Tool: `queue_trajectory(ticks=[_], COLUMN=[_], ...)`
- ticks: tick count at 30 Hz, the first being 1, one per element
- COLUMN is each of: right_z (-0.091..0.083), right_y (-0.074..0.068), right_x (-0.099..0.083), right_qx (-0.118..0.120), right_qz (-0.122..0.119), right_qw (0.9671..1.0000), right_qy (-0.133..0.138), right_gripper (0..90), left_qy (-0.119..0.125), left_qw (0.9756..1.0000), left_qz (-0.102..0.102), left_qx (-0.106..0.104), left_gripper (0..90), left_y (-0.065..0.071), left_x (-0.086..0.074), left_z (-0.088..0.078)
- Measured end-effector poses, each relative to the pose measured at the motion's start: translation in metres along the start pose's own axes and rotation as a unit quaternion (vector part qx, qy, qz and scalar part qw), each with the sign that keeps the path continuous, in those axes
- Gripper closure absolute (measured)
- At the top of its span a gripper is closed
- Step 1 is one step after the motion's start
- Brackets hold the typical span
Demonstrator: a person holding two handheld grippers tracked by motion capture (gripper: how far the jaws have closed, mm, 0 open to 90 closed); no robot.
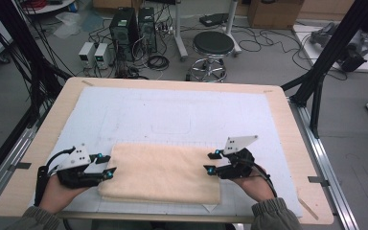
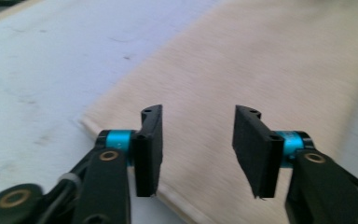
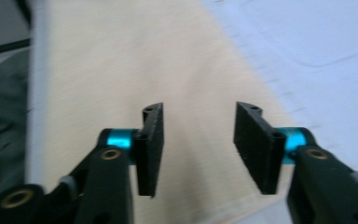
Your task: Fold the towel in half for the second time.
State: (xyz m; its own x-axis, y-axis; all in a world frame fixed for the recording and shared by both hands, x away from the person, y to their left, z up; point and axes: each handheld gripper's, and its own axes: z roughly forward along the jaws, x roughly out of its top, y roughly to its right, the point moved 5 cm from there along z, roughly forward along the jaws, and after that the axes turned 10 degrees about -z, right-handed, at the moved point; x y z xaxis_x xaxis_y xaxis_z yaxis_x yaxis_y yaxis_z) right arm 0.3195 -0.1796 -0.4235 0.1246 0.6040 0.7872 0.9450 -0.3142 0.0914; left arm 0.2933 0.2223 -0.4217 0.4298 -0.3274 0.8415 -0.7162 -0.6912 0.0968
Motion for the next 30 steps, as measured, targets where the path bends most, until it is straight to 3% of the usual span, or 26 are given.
queue_trajectory(ticks=[6,8,16,18,22,30], right_z=[0.015,0.021,0.040,0.043,0.047,0.047], right_y=[0.030,0.035,0.044,0.044,0.045,0.041], right_x=[-0.009,-0.013,-0.024,-0.026,-0.030,-0.032], right_qx=[-0.028,-0.031,-0.036,-0.034,-0.025,-0.003], right_qz=[0.033,0.036,0.038,0.044,0.057,0.075], right_qw=[0.9989,0.9985,0.9974,0.9971,0.9966,0.9960], right_qy=[-0.018,-0.026,-0.050,-0.052,-0.053,-0.048], right_gripper=[39.7,37.7,33.6,33.5,34.9,51.8], left_qy=[-0.005,-0.009,-0.035,-0.043,-0.057,-0.048], left_qw=[0.9985,0.9977,0.9947,0.9935,0.9931,0.9915], left_qz=[-0.040,-0.054,-0.071,-0.086,-0.091,-0.119], left_qx=[0.038,0.040,0.066,0.062,0.048,0.022], left_gripper=[42.7,39.7,37.7,37.1,40.1,55.2], left_y=[-0.031,-0.038,-0.057,-0.060,-0.058,-0.055], left_x=[0.006,0.006,0.000,-0.002,-0.006,-0.011], left_z=[0.027,0.034,0.060,0.064,0.068,0.069])
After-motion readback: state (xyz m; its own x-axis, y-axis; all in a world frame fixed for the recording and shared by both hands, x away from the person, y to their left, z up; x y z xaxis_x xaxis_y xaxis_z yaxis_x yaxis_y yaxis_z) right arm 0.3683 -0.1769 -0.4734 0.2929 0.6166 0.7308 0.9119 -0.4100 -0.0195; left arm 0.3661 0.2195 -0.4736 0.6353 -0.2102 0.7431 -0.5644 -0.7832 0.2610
